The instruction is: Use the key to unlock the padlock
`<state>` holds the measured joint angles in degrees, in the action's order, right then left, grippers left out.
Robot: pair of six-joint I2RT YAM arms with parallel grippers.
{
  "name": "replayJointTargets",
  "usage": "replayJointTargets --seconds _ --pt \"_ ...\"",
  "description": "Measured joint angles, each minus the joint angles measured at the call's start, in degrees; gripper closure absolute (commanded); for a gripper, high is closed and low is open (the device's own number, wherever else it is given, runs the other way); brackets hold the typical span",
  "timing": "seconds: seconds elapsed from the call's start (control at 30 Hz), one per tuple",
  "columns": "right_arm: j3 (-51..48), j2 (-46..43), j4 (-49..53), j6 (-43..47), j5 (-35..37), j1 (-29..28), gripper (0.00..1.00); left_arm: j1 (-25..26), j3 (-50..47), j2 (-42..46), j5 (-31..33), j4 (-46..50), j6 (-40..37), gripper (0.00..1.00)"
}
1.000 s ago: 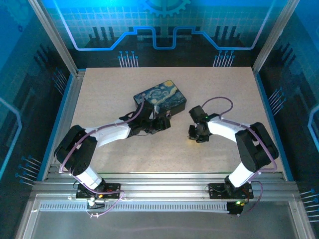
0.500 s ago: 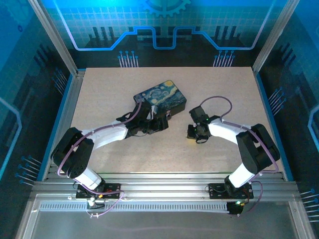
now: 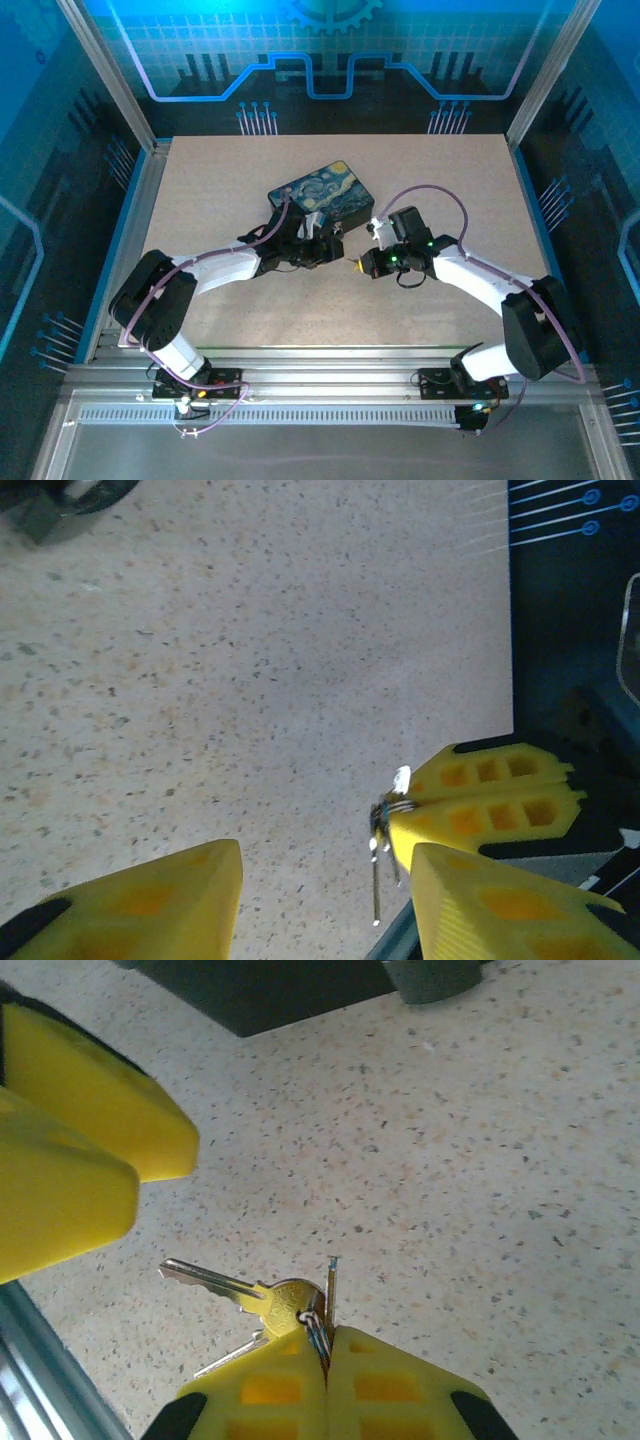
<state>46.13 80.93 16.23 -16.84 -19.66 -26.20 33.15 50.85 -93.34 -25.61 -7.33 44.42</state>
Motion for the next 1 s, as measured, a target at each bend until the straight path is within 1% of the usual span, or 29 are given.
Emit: replayJointTargets --seconds 0.2,0.33,0.47,1.0 --pt "0.9 0.0 0.6 0.6 -1.7 0.0 1.00 0.1 0.1 -0.3 -2.8 -2.2 0.4 0.56" --pt "1.9 0.1 0.8 0.6 -1.9 0.0 1.00 0.8 0.5 -0.9 -3.4 -2.2 0.1 0.60" --pt "2.6 0.9 0.8 0.6 -1.9 0.0 1.00 1.5 0.8 -1.6 -3.9 -2.2 -0.1 0.63" --pt "5.0 3.5 2.9 1.2 -1.7 -1.0 1.00 1.6 1.5 -3.4 -4.3 -2.1 -0.9 0.75"
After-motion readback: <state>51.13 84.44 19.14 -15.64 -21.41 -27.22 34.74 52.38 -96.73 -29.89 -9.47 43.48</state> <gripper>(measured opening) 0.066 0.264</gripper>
